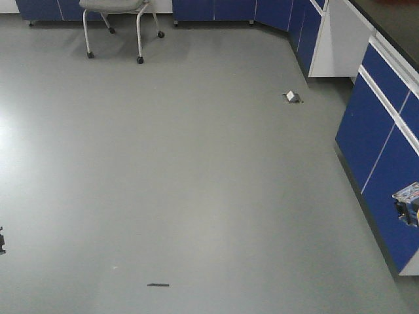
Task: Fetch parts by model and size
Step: 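Drive the base away from the bench toward the red tray bench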
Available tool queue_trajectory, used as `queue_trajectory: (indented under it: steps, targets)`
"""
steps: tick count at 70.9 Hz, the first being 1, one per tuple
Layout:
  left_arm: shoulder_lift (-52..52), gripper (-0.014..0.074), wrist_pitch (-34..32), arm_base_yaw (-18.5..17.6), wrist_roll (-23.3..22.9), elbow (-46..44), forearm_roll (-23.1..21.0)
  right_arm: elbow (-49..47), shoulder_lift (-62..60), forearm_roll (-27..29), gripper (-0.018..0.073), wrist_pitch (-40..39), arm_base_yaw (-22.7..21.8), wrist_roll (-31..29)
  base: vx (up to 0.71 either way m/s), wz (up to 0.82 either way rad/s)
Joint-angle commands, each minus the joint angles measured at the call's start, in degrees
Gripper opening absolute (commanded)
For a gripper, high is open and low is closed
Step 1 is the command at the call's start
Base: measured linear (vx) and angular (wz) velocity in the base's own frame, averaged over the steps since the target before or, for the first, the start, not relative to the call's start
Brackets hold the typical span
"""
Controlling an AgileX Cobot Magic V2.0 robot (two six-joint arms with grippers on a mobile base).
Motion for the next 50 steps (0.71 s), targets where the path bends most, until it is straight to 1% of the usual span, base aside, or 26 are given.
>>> queue_trajectory:
  steps: [1, 33, 50]
  targets:
    - [1.01, -0.0007, -4.72, -0.42, -0.14, -1.51, 0.24, -1.64, 0.55, 0.16, -0.0006, -4.96, -0.25, -0.58, 0.77, 0.05]
    - [1.02, -0.0007, -4.66, -0.42, -0.14, -1.51, 0.24, -1.62, 0.55, 0.16, -0.0006, -4.95, -0.25, -0.58, 0.77, 0.09]
    - [1.02, -0.0007, -4.66, -0.42, -0.14, -1.51, 0.24, -1.62, 0.55, 0.16, -0.0006, -4.95, -0.25, -0.58, 0.76, 0.01]
